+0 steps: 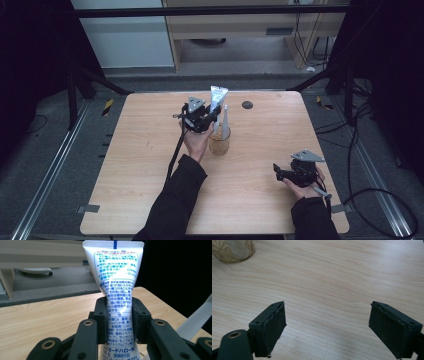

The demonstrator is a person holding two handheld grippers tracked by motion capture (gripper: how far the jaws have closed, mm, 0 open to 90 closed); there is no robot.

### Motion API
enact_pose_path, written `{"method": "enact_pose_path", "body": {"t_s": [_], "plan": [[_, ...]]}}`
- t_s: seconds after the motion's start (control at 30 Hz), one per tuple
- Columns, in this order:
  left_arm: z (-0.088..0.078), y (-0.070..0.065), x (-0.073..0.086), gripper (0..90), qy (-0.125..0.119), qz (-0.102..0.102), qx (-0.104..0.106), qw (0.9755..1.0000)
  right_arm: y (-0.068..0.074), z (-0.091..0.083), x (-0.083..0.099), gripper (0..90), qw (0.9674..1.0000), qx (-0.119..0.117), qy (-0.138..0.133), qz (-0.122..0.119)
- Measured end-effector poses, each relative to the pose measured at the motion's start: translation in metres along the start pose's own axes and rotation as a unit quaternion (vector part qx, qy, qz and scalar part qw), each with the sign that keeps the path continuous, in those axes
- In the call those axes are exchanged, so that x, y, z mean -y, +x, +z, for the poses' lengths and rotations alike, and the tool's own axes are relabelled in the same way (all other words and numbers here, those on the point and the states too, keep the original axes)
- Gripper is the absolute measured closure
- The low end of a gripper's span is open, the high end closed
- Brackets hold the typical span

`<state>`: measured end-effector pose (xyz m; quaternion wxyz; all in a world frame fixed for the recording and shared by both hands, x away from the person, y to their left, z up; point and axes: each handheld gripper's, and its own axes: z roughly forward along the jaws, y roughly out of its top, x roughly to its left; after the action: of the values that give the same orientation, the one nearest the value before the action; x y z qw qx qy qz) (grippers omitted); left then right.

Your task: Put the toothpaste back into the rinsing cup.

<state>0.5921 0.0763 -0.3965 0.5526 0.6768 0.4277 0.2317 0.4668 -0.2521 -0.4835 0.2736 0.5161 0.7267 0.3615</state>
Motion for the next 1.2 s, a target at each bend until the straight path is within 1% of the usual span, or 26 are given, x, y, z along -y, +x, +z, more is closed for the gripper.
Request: {"method": "enact_pose_path", "body": {"t_s": [0.1, 0.17, 0.33, 0.43, 0.57, 0.7, 0.73, 0.83, 0.9, 1.2], "plan": [[0.003, 0.001, 0.004, 69.2, 0.001, -0.004, 0.006, 1.0, 0.0, 0.0, 0.0, 14.3, 1.0, 0.001, 0.0, -0.002], [0.005, 0.0, 0.006, 69.1, 0.005, 0.001, 0.004, 1.0, 0.0, 0.0, 0.0, 14.2, 1.0, 0.0, 0.0, 0.0], [0.009, -0.002, 0.01, 69.1, 0.01, 0.003, 0.009, 0.9999, 0.0, 0.0, 0.0, 14.3, 1.0, 0.0, 0.001, -0.002], [0.011, -0.003, 0.011, 69.0, 0.015, 0.009, 0.008, 0.9998, 0.0, 0.0, 0.0, 14.3, 1.0, 0.001, 0.001, -0.002], [0.013, -0.002, 0.014, 68.7, 0.021, 0.006, 0.008, 0.9997, 0.0, 0.0, 0.001, 14.3, 1.0, 0.0, 0.002, -0.002], [0.014, -0.003, 0.016, 68.4, 0.031, 0.012, 0.01, 0.9994, 0.0, 0.001, 0.001, 14.3, 1.0, 0.001, 0.002, -0.007], [0.014, -0.003, 0.017, 68.3, 0.034, 0.014, 0.011, 0.9993, 0.0, 0.0, 0.001, 14.3, 1.0, -0.001, 0.002, -0.003], [0.016, -0.002, 0.019, 67.9, 0.042, 0.013, 0.012, 0.9989, 0.0, 0.001, 0.001, 14.3, 1.0, 0.001, 0.002, -0.004], [0.016, -0.002, 0.02, 67.6, 0.047, 0.017, 0.012, 0.9987, 0.0, 0.001, 0.001, 14.3, 1.0, 0.001, 0.002, -0.005], [0.013, -0.004, 0.02, 65.9, 0.059, 0.032, 0.012, 0.9977, -0.001, 0.001, 0.001, 14.2, 1.0, 0.001, 0.004, -0.004]]}}
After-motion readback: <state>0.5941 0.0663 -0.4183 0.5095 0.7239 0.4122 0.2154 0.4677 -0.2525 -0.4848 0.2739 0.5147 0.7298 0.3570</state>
